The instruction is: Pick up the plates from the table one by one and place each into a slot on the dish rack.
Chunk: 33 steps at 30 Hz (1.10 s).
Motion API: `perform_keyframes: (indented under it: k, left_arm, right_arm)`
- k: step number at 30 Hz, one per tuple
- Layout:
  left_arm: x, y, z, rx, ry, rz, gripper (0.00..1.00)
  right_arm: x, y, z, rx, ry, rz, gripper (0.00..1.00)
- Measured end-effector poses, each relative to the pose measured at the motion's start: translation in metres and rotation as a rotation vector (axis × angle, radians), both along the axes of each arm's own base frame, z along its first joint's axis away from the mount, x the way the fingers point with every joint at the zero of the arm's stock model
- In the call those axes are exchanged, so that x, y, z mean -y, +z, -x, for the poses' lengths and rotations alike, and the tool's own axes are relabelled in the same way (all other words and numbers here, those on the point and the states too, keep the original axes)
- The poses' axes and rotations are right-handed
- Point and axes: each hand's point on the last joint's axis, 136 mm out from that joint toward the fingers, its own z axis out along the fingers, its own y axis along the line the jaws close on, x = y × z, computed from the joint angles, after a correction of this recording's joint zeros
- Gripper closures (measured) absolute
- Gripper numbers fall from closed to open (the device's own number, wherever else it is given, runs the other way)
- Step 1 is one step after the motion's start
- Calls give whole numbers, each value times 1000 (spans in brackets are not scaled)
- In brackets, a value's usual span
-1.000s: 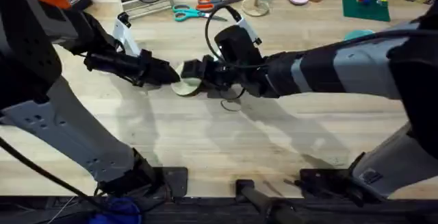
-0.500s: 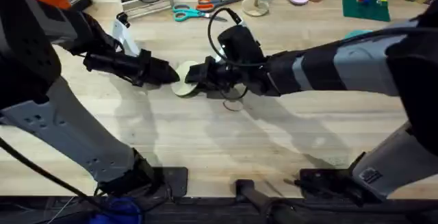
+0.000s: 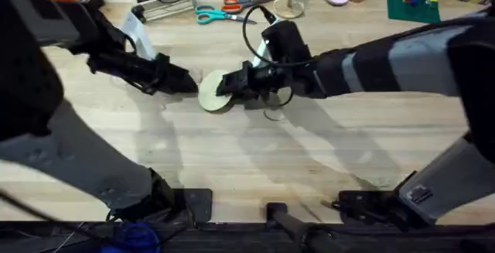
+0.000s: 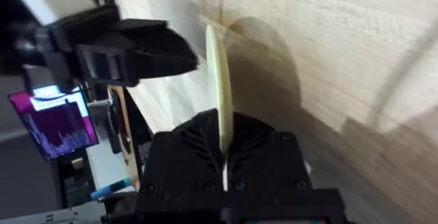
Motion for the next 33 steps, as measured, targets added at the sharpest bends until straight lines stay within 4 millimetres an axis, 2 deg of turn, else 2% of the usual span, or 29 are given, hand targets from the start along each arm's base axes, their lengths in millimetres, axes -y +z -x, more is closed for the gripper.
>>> perform_keyframes:
  k: [1, 2, 8, 12, 17, 21, 22, 29, 33]
  left_arm:
    - [-3, 6, 1, 12, 0, -26, 960]
    - [-8, 25, 5, 50, 0, -80, 961]
    - [-10, 63, 8, 150, 17, -152, 959]
    - [-8, 88, 16, 199, 30, -182, 961]
    - [-2, 116, 34, 246, 39, -207, 960]
    - [1, 132, 46, 289, 44, -232, 960]
    - [3, 143, 52, 322, 52, -250, 960]
    - [7, 159, 66, 376, 59, -283, 952]
    - [8, 164, 74, 389, 62, -305, 898]
  right_arm:
    - [3, 2, -1, 6, 5, 1, 971]
    - [13, 12, -2, 34, 22, 6, 970]
    - [36, 26, -3, 87, 48, 46, 969]
    - [61, 30, 0, 105, 57, 108, 969]
    - [102, 41, 0, 147, 44, 219, 970]
    - [132, 61, -6, 227, 29, 302, 970]
    - [156, 78, -8, 279, 19, 374, 970]
    - [219, 103, -6, 335, 26, 601, 970]
    - [254, 117, -7, 358, 26, 743, 970]
